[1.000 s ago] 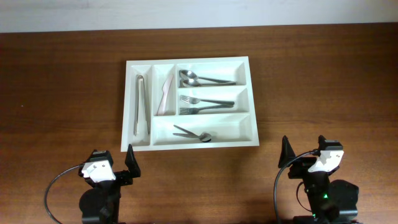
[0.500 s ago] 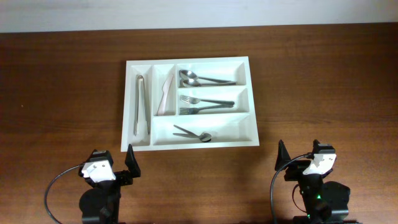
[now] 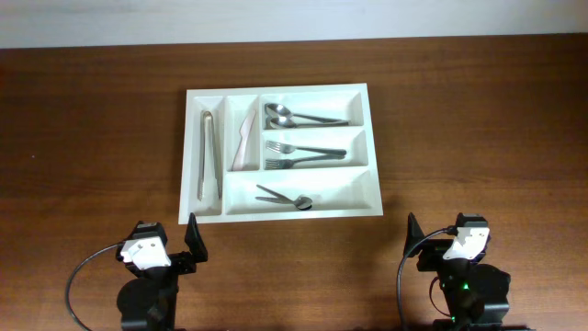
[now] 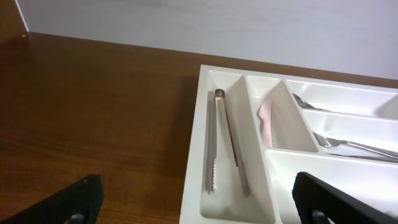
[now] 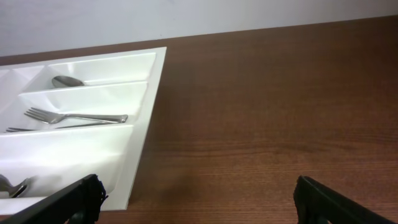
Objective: Pack container
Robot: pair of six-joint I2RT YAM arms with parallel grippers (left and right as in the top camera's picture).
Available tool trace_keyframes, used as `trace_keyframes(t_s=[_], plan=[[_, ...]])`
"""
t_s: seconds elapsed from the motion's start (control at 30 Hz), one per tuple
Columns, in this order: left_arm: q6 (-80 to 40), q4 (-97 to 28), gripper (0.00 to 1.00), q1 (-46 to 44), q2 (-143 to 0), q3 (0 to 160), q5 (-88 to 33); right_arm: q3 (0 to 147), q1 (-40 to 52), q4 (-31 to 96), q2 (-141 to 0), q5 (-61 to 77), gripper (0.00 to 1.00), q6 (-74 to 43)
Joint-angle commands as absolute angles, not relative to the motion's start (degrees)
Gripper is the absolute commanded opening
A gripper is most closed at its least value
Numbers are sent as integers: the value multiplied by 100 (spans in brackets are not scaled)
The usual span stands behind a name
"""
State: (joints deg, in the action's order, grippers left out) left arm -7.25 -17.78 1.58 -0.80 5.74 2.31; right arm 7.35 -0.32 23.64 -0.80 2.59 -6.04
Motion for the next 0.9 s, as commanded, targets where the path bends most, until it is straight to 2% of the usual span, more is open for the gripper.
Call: trace_keyframes(t_s=[0.0,0.87], plan=[[-631,-1776,99,193,-30,548,167,685,10,2353,-19,239,99,-631],[-631,-1778,99,193,-30,548,167,685,10,2351,-19,384,99,-631]])
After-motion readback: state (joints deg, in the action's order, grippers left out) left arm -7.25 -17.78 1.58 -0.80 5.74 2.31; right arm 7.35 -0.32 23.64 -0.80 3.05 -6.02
